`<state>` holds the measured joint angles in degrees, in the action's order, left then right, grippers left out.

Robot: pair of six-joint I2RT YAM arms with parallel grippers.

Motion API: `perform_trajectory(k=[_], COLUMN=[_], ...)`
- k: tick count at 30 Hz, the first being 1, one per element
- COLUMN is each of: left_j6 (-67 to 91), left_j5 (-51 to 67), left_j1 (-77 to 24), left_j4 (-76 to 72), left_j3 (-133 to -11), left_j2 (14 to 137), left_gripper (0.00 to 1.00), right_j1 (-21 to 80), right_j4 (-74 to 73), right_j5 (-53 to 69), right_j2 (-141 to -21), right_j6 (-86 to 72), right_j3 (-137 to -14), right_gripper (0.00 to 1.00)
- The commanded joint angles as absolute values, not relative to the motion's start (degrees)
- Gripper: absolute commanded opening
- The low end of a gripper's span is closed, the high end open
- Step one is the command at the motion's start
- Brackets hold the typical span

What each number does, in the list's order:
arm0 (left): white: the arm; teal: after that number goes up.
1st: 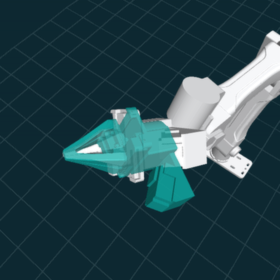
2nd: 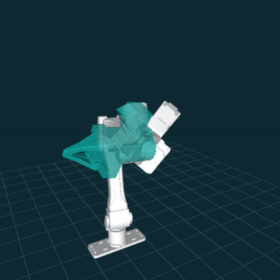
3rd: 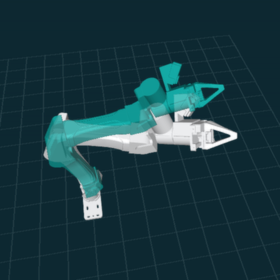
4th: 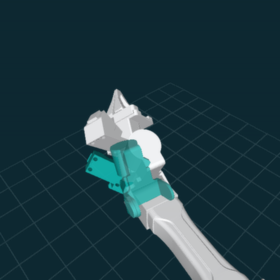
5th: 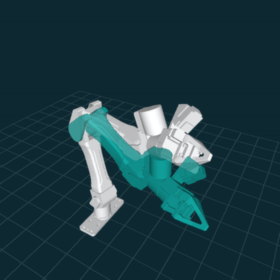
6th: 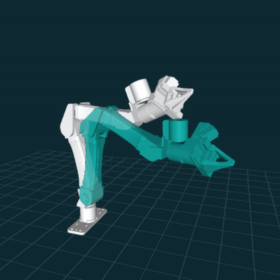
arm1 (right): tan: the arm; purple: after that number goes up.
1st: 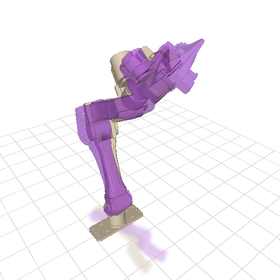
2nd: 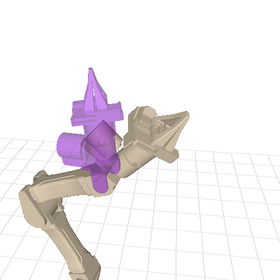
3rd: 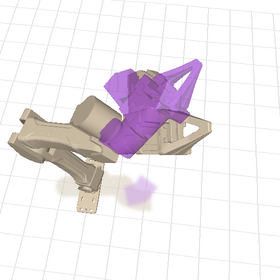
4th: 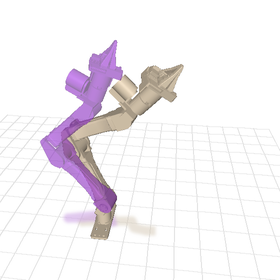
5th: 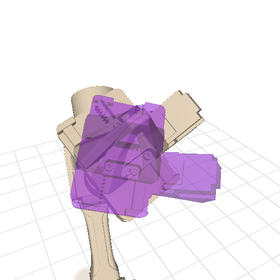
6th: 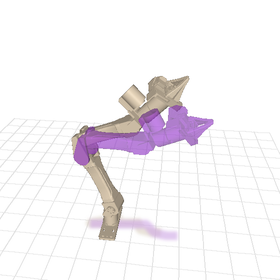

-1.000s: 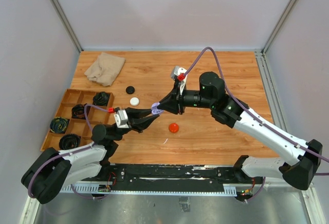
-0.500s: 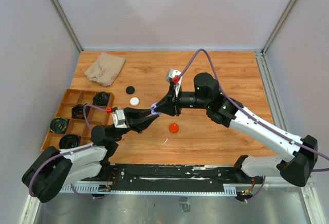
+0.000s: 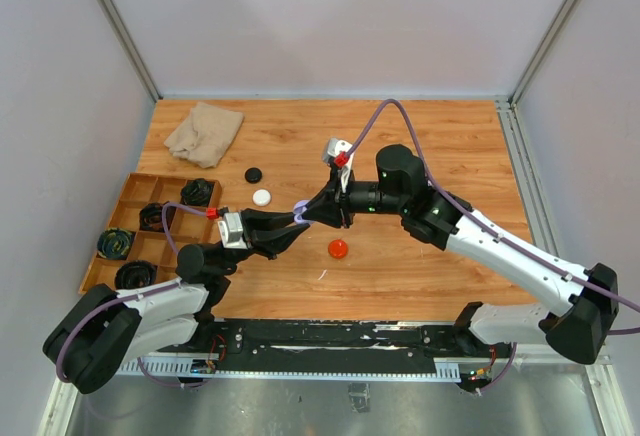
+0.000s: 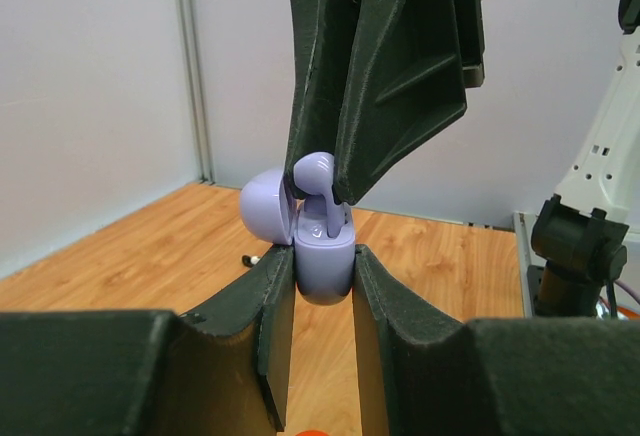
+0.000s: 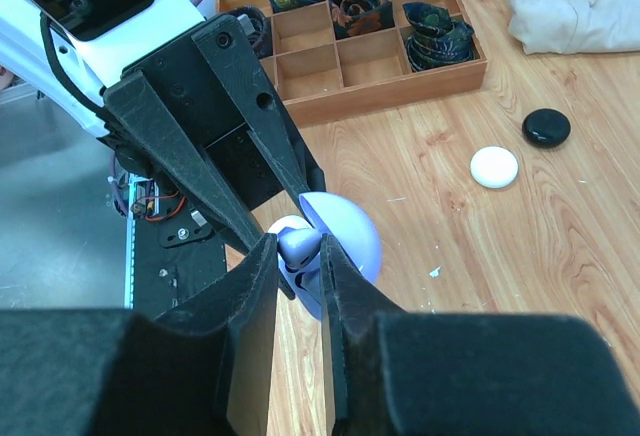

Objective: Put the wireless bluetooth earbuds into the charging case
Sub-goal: Place the earbud in the charging case.

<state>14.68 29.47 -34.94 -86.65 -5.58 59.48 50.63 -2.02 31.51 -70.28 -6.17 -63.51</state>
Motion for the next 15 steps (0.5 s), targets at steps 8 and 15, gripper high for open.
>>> perform_trajectory(k=[8, 15], left_j6=[14.94, 14.68], left_j5=[30.84, 31.32], left_j1=[-34.98, -34.98], left_j4=[-91.58, -91.0], left_j3=[-6.78, -6.44], left_j2=[59.98, 60.58], left_gripper=[0.0, 0.0], right_j1=[51.42, 51.41], right_j4=[-2.88, -3.65], right_j5=[30.71, 29.81], right_j2=[-68.47, -67.88], right_j6=[-4.0, -2.87], right_j3=[-62.84, -63.14], right_gripper=[0.23, 0.34])
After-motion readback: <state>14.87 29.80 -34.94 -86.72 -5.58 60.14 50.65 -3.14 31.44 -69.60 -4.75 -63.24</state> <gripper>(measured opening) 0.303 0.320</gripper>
